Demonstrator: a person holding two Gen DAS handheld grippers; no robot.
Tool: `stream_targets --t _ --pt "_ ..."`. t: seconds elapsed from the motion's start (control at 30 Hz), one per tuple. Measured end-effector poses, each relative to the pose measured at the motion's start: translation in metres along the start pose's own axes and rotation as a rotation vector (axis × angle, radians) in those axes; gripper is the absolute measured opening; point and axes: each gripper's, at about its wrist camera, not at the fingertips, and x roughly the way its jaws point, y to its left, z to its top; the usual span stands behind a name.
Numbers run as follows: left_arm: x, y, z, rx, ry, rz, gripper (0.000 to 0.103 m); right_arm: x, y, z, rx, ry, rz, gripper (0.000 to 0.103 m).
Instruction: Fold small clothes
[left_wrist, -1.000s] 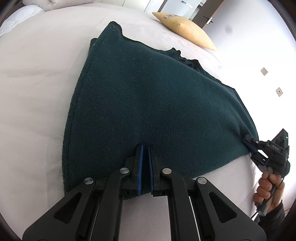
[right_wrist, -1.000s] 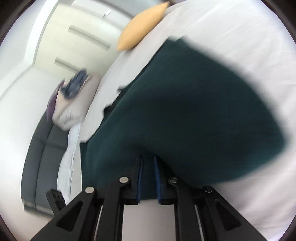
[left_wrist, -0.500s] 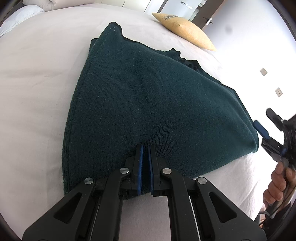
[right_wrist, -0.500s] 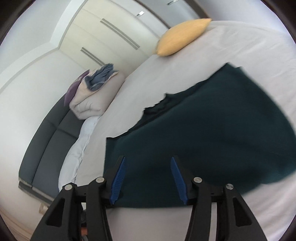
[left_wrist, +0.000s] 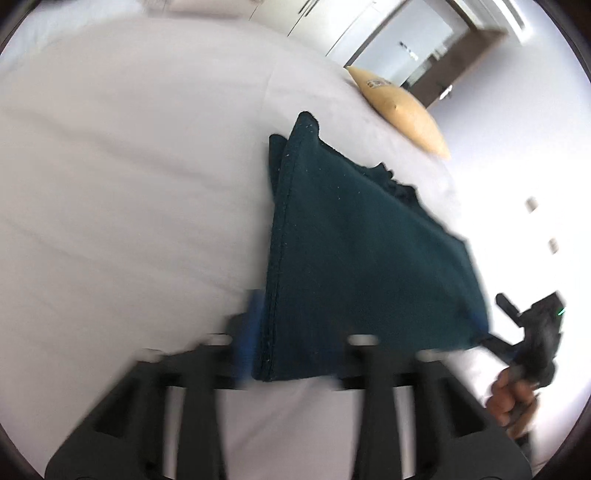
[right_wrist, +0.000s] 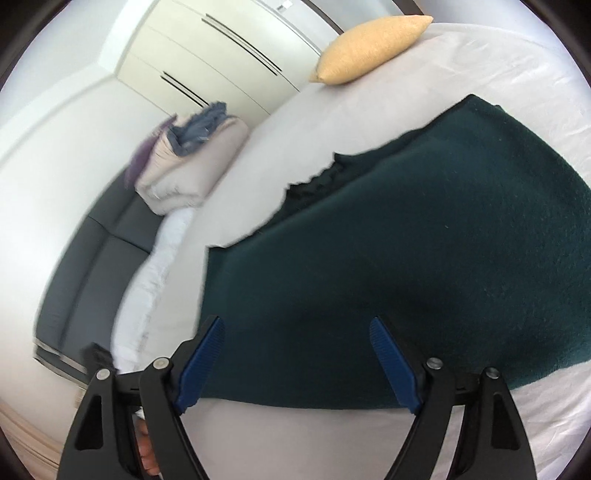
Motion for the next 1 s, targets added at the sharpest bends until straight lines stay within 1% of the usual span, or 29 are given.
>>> stream_targets --t 0.03,0.07,0.1,0.13,0.17,0.23,0.27,0.37,0.4,0.43,0.47,0.5,0.57,0.63,0.7,0.8,0.87,0.9,0.93,1.0 --pt "0.002 0.008 0.002 -0.047 0.010 -0.054 0.072 -0.002 0.000 0.001 0.012 -0.003 0.021 0.084" --pt "0.004 0.016 0.004 -0.095 0.020 -0.102 0.072 -0.004 0.002 0.001 0.022 -0.004 0.037 0.084" --pt "0.010 0.022 0.006 -0.136 0.048 -0.142 0.072 -0.006 0.002 0.000 0.029 -0.004 0.049 0.084" --pt "0.017 0.025 0.007 -0.158 0.085 -0.180 0.072 -0.005 0.002 0.001 0.034 0.000 0.066 0.084" --pt "0.029 0.026 0.010 -0.174 0.142 -0.225 0.072 -0.008 0.001 -0.001 0.035 0.006 0.072 0.083" --pt "0.039 0.026 0.013 -0.174 0.186 -0.216 0.072 -0.004 -0.001 0.001 0.037 0.018 0.074 0.080" --pt "0.044 0.025 0.019 -0.176 0.214 -0.229 0.072 -0.003 -0.002 0.001 0.039 0.021 0.078 0.080" --pt "0.058 0.029 0.032 -0.215 0.279 -0.294 0.072 -0.008 -0.003 0.002 0.044 0.024 0.106 0.078" --pt "0.064 0.032 0.035 -0.234 0.302 -0.319 0.067 0.001 -0.001 0.006 0.043 0.028 0.111 0.077" --pt "0.067 0.035 0.037 -0.247 0.312 -0.322 0.061 0.004 0.000 0.008 0.041 0.034 0.118 0.076" --pt "0.071 0.036 0.039 -0.249 0.331 -0.306 0.047 0.007 0.002 0.010 0.037 0.041 0.123 0.076" --pt "0.071 0.037 0.038 -0.245 0.340 -0.299 0.038 0.011 0.004 0.012 0.030 0.050 0.125 0.076" --pt "0.076 0.035 0.035 -0.241 0.356 -0.301 0.032 0.023 0.010 0.018 0.017 0.068 0.135 0.076" --pt "0.079 0.033 0.032 -0.244 0.359 -0.313 0.029 0.038 0.016 0.025 0.014 0.096 0.148 0.076" --pt "0.080 0.028 0.029 -0.230 0.358 -0.301 0.016 0.055 0.020 0.031 0.007 0.121 0.137 0.076" --pt "0.076 0.021 0.031 -0.194 0.334 -0.284 0.012 0.081 0.019 0.038 0.006 0.180 0.117 0.076" --pt "0.069 0.017 0.033 -0.181 0.316 -0.272 0.012 0.099 0.008 0.039 0.036 0.243 0.076 0.075" --pt "0.065 0.012 0.035 -0.169 0.306 -0.262 0.012 0.105 -0.001 0.040 0.065 0.251 0.072 0.072" --pt "0.060 0.006 0.037 -0.150 0.294 -0.250 0.012 0.106 -0.006 0.040 0.088 0.239 0.104 0.072" --pt "0.052 -0.014 0.042 -0.101 0.272 -0.225 0.011 0.103 -0.011 0.041 0.111 0.232 0.142 0.073"
